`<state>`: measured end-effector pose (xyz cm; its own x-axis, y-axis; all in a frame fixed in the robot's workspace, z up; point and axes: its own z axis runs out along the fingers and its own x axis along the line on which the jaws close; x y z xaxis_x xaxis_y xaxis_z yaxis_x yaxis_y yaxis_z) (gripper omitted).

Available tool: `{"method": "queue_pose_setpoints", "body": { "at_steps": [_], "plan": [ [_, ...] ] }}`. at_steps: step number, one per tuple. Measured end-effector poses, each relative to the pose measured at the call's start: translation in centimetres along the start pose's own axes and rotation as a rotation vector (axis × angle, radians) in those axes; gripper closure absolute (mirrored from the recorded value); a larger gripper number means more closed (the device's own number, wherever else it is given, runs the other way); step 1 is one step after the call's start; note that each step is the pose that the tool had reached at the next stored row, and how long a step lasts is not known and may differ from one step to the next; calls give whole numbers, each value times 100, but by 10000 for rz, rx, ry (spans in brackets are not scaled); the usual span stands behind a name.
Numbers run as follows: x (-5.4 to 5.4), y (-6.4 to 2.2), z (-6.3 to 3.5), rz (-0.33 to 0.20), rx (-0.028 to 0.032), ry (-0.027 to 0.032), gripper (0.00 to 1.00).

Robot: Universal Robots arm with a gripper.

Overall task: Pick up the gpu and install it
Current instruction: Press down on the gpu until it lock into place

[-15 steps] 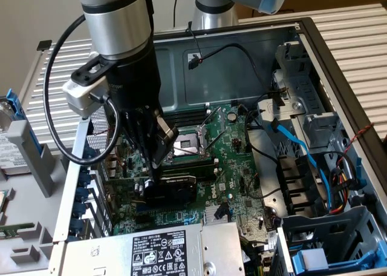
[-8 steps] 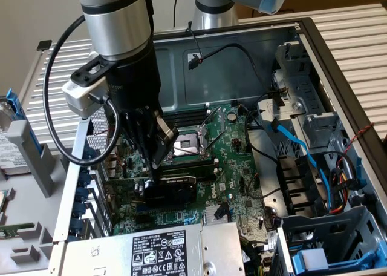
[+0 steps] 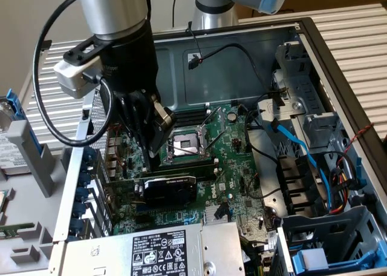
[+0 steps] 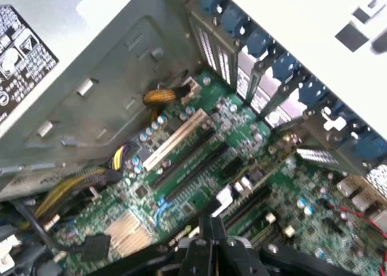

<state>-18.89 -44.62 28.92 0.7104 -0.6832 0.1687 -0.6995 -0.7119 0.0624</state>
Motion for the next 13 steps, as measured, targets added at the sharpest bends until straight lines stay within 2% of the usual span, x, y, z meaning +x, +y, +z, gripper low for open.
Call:
{"method": "queue_pose_setpoints", "body": {
  "at_steps": [7, 10, 12, 13],
  "plan": [
    [0, 1, 0, 0, 11, -10, 89],
    [-13, 8, 23, 22, 158, -82, 89],
    [-26, 22, 44, 28, 209, -117, 89],
    [-27, 23, 45, 28, 210, -117, 89]
  ]
}}
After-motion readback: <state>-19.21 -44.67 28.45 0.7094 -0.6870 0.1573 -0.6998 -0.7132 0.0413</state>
